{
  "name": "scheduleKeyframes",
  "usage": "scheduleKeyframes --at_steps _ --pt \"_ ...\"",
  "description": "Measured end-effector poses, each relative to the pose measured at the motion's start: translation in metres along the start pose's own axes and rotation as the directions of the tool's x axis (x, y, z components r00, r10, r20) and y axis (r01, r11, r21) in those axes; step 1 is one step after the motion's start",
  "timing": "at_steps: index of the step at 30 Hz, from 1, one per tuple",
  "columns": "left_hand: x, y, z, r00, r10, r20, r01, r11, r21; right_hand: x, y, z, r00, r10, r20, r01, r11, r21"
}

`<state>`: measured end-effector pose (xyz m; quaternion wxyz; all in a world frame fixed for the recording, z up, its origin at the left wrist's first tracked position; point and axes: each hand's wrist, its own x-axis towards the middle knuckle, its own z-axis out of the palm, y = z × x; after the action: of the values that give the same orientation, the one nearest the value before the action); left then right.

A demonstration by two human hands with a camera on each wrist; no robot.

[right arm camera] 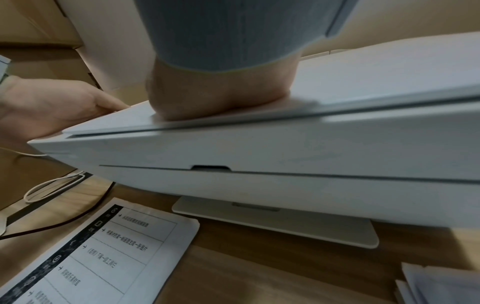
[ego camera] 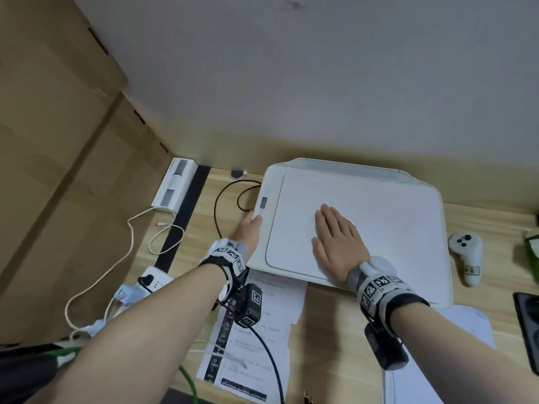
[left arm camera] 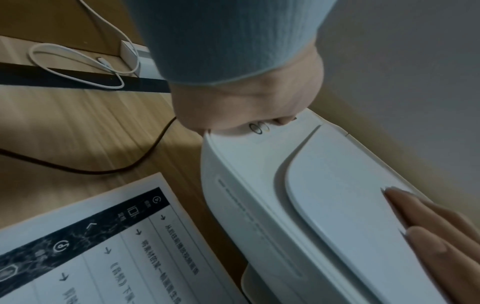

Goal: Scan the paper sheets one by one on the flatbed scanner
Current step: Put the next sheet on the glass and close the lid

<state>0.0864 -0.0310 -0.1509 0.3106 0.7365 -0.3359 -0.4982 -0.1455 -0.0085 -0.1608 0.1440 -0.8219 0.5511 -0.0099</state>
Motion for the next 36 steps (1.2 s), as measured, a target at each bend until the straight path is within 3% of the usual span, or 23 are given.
scheduleKeyframes --at_steps 4,8,13,23,30,33,36 --pt "-0.003 0.001 0.0 1.0 0.003 -0.002 -0.003 1.0 -0.029 0.0 0.0 -0.001 1.0 0.007 -0.012 -0.007 1.0 -0.001" --pt "0.004 -0.007 0.001 0.994 -0.106 -0.022 0.103 0.987 -0.124 0.0 -0.001 -0.003 1.0 0.014 -0.012 -0.014 1.0 0.006" --pt "0.002 -0.005 0.0 1.0 0.027 -0.001 -0.026 0.997 -0.067 -0.001 -0.002 -0.003 1.0 0.016 -0.025 -0.016 1.0 0.026" --pt "0.004 -0.001 0.002 0.999 0.044 -0.018 -0.046 0.99 -0.135 0.0 -0.002 -0.005 0.999 0.012 -0.032 -0.011 1.0 0.025" --pt "0.001 0.03 -0.001 0.996 -0.093 0.018 0.093 0.995 -0.031 -0.001 -0.004 -0.017 0.999 0.035 0.009 -0.035 0.998 0.048" --pt "-0.021 0.054 0.0 0.997 0.069 0.021 -0.071 0.995 0.071 -0.004 -0.003 -0.036 0.995 0.006 0.098 -0.008 1.0 0.017" --pt "-0.038 0.061 0.014 0.954 0.294 0.063 -0.297 0.89 0.347 -0.02 0.006 -0.045 0.989 -0.004 0.145 0.011 0.999 -0.044"
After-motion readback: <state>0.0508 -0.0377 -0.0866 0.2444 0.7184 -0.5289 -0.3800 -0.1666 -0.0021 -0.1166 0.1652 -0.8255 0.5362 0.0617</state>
